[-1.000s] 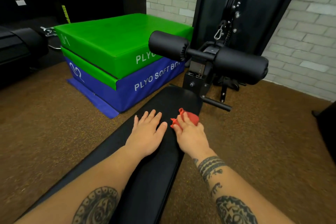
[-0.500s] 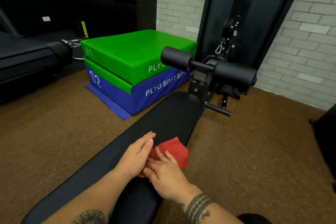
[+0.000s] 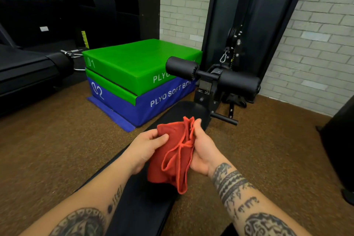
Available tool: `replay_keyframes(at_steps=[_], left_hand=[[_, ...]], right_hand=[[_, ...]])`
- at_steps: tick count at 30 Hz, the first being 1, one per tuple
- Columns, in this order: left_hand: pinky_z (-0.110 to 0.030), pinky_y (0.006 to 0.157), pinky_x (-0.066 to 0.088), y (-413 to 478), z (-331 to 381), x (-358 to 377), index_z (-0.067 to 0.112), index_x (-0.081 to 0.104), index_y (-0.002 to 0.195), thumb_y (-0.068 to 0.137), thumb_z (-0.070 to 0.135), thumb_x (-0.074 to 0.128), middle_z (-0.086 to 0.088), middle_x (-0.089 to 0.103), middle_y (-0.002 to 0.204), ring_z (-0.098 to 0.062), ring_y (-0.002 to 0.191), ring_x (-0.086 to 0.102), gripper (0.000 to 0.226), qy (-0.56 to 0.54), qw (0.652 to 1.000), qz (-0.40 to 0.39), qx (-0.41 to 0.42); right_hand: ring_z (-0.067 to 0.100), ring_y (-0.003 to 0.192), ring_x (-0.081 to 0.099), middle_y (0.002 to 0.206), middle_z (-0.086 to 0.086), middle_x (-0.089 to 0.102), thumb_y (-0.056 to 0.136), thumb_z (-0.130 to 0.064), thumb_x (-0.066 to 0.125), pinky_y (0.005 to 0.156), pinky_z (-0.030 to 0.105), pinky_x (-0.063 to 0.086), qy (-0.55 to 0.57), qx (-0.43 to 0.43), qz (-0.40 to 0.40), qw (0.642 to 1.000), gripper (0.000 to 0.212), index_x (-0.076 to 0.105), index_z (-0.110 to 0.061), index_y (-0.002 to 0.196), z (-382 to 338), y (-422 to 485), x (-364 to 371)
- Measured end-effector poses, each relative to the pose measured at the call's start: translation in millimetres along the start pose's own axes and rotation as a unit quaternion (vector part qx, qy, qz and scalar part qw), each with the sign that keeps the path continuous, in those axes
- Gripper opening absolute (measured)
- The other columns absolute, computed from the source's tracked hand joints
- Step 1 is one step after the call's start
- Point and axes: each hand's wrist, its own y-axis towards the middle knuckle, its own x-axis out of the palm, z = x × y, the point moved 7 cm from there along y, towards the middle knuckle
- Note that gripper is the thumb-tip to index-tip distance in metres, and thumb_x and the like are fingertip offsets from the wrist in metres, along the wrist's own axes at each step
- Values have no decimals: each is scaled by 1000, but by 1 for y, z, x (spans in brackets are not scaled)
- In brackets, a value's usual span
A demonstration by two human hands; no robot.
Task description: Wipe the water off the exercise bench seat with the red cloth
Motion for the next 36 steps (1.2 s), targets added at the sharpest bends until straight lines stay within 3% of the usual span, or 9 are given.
replay_keyframes(at_steps=[3, 5, 8, 14, 19, 26, 30, 34, 36], left_hand=[[-48, 97, 54, 20, 2, 8, 13, 73, 105, 87, 16, 73, -15, 76, 104, -33, 100, 71, 18, 46, 999, 6, -2], [-49, 94, 54, 35, 6, 20, 16, 73, 97, 74, 19, 81, -16, 76, 100, -31, 95, 72, 25, 62, 998, -2, 1], [-46, 86, 56, 65, 13, 47, 21, 73, 93, 73, 22, 78, -13, 76, 98, -26, 90, 71, 21, 89, 995, -50, 6], [-52, 81, 56, 178, 62, 103, 20, 68, 106, 95, 21, 64, -5, 76, 101, -26, 95, 72, 13, 133, 984, -106, 61], [-29, 56, 52, 290, 113, 163, 21, 69, 101, 93, 24, 65, -4, 77, 89, -14, 72, 69, 10, 165, 973, -95, 134], [-35, 90, 55, 412, 148, 228, 24, 73, 110, 87, 39, 68, 2, 75, 99, -18, 96, 69, 28, 276, 946, 38, 163], [-50, 112, 34, 435, 153, 252, 35, 51, 137, 93, 43, 58, -2, 48, 148, -29, 142, 36, 45, 401, 907, 101, 78], [-58, 113, 23, 407, 146, 279, 37, 52, 132, 95, 31, 47, 6, 40, 150, -26, 142, 28, 37, 568, 802, 19, 186], [-61, 118, 9, 401, 137, 279, 38, 42, 141, 96, 33, 43, 8, 28, 160, -27, 150, 15, 45, 622, 762, -55, 168]], right_hand=[[32, 112, 68, 121, 18, 70, 75, -75, 63, 102, 52, 49, -90, -45, 2, 995, 84, 61, -13, 131, -13, 8, -23], [27, 106, 71, 116, 13, 73, 74, -47, 83, 93, 43, 56, -194, -95, 33, 976, 64, 60, -16, 125, -20, 18, -44], [25, 99, 72, 106, 10, 75, 81, -15, 80, 94, 44, 57, -256, -168, 111, 945, 30, 67, -19, 109, -45, 32, -80], [27, 94, 70, 102, 13, 75, 84, 1, 72, 91, 46, 54, -274, -289, 166, 902, 27, 67, -13, 106, -174, 67, -148], [30, 96, 70, 98, 10, 76, 75, -14, 76, 94, 56, 54, -326, -343, 253, 844, 21, 74, -25, 94, -289, 104, -195], [23, 92, 70, 94, -1, 74, 75, -29, 77, 89, 41, 57, -418, -273, 427, 754, 19, 68, -24, 91, -396, 153, -250], [35, 122, 55, 133, 15, 58, 85, -34, 72, 100, 40, 46, -547, -179, 484, 660, 62, 49, -13, 139, -421, 153, -256], [28, 132, 45, 145, -1, 47, 95, -40, 50, 104, 48, 42, -772, -181, 339, 507, 49, 44, -30, 142, -381, 157, -221], [24, 146, 30, 158, -7, 34, 97, -42, 46, 114, 48, 32, -778, -117, 300, 539, 55, 32, -35, 150, -364, 161, -224]])
